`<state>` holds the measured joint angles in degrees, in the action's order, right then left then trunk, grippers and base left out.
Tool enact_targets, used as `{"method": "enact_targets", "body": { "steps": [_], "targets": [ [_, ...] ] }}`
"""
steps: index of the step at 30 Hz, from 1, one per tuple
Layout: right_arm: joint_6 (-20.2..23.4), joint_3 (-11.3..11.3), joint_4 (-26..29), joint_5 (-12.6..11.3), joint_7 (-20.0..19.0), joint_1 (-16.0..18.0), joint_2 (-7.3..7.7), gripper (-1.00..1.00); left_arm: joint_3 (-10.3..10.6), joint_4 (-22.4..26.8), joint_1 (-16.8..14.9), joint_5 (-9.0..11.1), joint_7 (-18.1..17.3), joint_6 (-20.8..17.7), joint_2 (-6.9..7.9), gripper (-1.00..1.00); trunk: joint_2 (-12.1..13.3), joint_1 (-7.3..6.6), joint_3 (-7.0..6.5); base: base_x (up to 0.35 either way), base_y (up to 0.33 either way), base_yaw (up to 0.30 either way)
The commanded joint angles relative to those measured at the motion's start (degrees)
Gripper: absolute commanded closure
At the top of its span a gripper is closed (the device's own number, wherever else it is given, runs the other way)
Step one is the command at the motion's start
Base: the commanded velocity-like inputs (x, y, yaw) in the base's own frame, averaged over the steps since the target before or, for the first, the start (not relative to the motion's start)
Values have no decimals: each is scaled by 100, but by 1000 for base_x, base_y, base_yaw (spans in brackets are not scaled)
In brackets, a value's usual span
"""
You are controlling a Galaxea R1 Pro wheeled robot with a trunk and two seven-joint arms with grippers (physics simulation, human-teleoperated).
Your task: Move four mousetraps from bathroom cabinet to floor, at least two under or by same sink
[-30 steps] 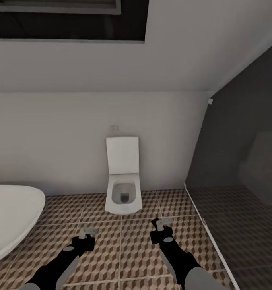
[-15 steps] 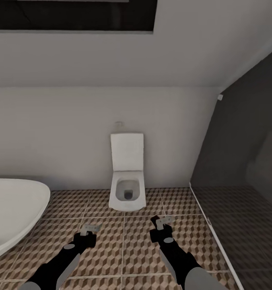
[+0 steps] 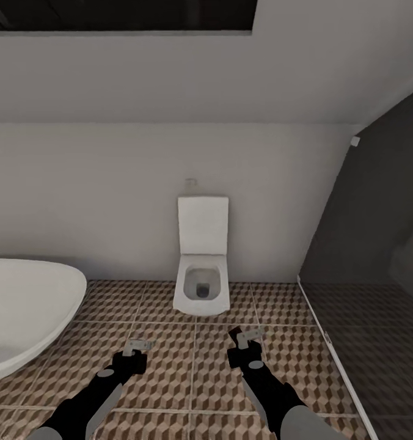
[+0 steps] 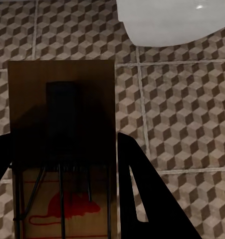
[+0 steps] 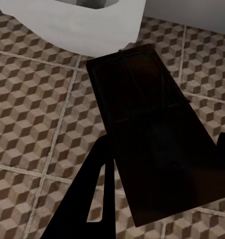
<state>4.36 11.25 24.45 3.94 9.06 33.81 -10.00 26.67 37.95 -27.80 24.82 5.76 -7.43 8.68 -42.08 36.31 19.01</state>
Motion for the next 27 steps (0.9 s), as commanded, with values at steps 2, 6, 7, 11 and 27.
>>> {"method": "enact_targets", "body": {
  "steps": [2, 6, 7, 11, 27],
  "targets": [
    [41, 26, 11, 40, 52, 3, 0, 100, 49, 52, -6, 40, 66, -22, 10, 100, -89, 46, 62, 0, 0, 127],
    [37, 20, 13, 40, 52, 3, 0, 100, 47, 76, -6, 40, 64, -22, 10, 100, -249, 133, 168, 0, 0, 113],
    [36, 17, 14, 40, 52, 3, 0, 100, 45, 79, -6, 40, 62, -22, 10, 100, -289, 155, 195, 0, 0, 71],
    [37, 10, 16, 38, 56, 3, 0, 100, 46, 126, -6, 40, 58, -23, 10, 100, -450, 243, 301, 0, 0, -49],
    [38, 9, 16, 37, 60, 3, 0, 100, 49, 160, -6, 40, 57, -30, 10, 100, -1092, 595, 681, 0, 0, -213]
  ]
}}
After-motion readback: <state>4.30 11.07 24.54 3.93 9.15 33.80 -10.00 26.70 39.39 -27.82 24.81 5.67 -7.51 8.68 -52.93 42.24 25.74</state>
